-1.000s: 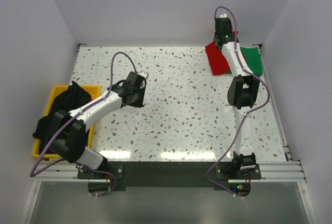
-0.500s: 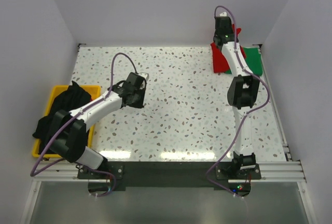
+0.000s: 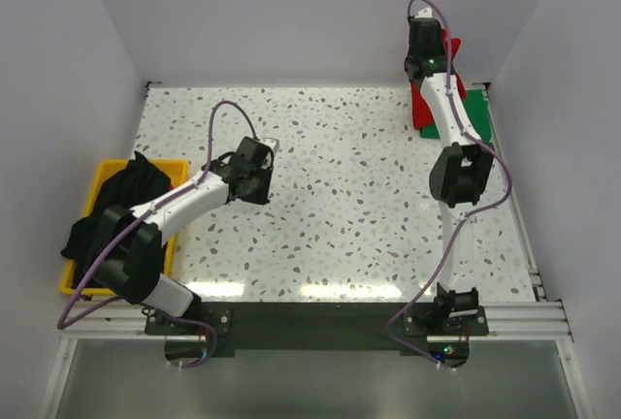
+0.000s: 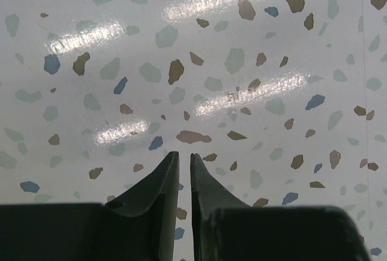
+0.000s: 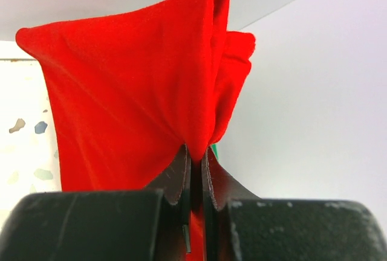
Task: Fold and stack the t-shirts
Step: Neatly place the folded tshirt to the corner
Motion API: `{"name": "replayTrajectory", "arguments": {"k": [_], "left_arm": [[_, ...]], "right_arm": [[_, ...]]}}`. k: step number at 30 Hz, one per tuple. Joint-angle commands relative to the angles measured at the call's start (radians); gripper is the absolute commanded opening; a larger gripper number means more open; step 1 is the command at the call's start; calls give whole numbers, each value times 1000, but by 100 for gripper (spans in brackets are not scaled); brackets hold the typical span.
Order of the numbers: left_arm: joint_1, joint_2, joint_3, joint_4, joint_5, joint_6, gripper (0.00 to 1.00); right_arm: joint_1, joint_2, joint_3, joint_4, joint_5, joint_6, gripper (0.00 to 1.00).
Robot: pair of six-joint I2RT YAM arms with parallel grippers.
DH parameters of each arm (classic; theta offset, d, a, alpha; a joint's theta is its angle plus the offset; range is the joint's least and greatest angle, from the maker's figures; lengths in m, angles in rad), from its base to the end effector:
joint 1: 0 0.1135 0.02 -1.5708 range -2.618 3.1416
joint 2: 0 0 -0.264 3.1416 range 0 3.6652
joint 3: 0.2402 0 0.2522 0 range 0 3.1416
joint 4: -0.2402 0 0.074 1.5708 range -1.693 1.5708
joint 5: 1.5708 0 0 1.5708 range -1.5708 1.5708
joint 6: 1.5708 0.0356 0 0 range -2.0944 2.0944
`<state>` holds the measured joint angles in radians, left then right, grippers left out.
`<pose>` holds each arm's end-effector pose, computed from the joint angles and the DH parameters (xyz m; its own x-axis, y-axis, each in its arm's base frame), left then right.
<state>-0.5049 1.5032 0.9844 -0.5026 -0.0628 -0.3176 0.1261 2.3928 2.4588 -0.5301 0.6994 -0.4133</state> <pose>0.2653 -0.1441 0.2141 -0.8509 0.1142 -0.5128 0.1983 0.9737 -0.1122 0.5429 0.0457 0.3239 -0.5974 -0.3855 -0.7032 0.2565 0.7389 -0.6230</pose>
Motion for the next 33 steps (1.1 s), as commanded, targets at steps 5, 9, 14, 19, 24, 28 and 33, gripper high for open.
{"name": "replayTrajectory", "arguments": {"k": [5, 9, 14, 19, 24, 28, 33], "left_arm": [[6, -23, 0, 30, 15, 17, 18], [6, -18, -1, 30, 20, 17, 18], [6, -17, -1, 32, 23, 18, 18], [6, -12, 0, 32, 29, 18, 18], [6, -3, 0, 32, 32, 18, 18], [6, 3, 2, 33, 35, 20, 18], [6, 17, 5, 33, 44, 22, 18]], "right_arm": [[1, -116, -3, 76, 51, -38, 0], [0, -124, -29, 84, 52, -39, 0], [-9, -112, -47, 91, 57, -41, 0], [-28, -83, -75, 117, 74, -50, 0], [-54, -32, -84, 143, 77, -48, 0], [-74, 5, -86, 166, 72, -53, 0], [-94, 46, -86, 186, 63, -53, 0]]}}
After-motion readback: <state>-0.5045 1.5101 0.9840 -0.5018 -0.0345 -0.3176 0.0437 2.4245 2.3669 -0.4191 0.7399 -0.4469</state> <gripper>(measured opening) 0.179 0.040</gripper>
